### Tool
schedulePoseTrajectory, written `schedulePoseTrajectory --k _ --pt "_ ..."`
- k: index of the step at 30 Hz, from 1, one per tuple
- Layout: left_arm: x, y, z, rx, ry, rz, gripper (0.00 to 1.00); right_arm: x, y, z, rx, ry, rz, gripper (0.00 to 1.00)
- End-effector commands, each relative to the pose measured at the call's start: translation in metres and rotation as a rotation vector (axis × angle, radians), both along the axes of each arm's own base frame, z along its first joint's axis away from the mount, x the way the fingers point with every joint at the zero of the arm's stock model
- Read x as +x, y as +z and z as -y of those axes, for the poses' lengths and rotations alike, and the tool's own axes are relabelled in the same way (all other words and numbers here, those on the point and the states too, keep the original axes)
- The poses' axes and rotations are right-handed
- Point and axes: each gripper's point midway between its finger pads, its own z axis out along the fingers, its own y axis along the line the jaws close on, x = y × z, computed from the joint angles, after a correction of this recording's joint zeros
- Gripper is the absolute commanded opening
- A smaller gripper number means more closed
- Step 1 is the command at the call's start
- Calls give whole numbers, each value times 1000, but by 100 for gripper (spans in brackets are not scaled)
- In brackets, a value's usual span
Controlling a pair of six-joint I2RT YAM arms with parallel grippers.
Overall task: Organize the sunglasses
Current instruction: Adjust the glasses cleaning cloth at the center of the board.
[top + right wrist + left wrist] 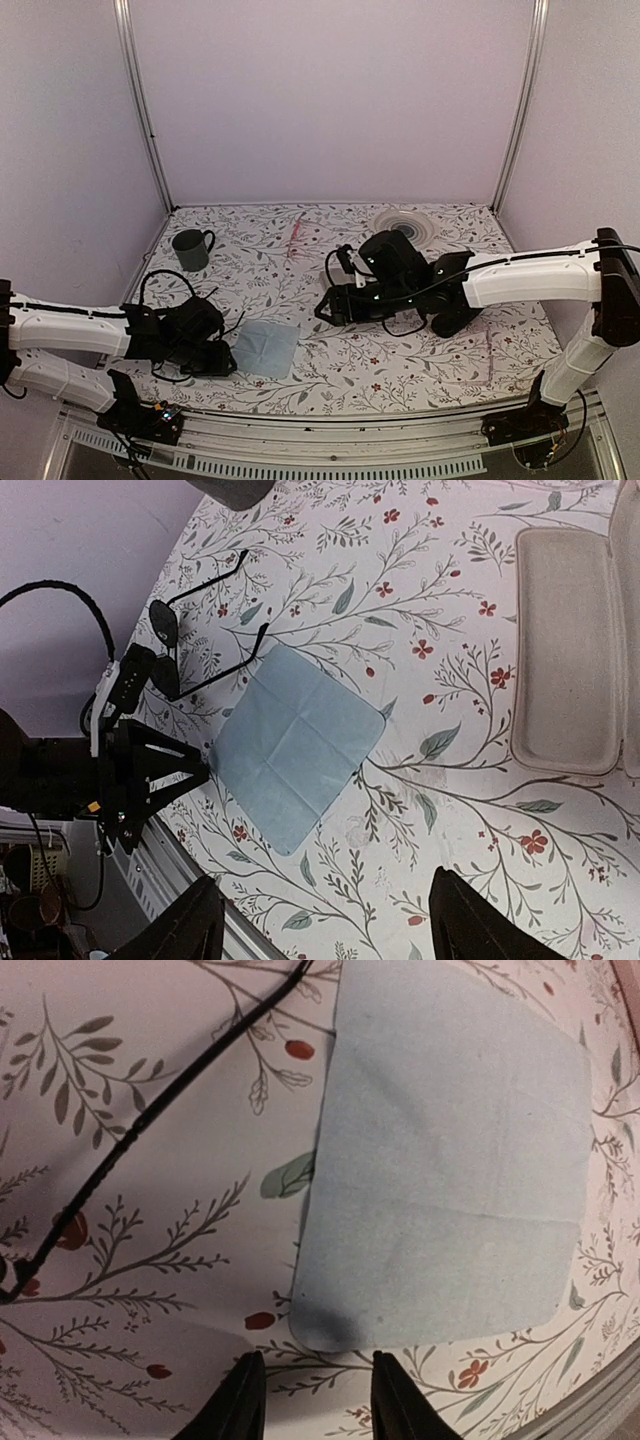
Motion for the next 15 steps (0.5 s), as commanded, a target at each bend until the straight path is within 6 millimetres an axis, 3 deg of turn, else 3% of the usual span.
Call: schedulePoseTrajectory --k 1,9,15 --pt "9 0 5 -22 26 44 37 -9 4 10 8 -23 -4 72" --pt "12 -14 10 23 47 1 34 -13 5 11 19 21 40 73" --pt "18 -12 20 13 52 -1 22 -15 7 -1 36 89 68 72"
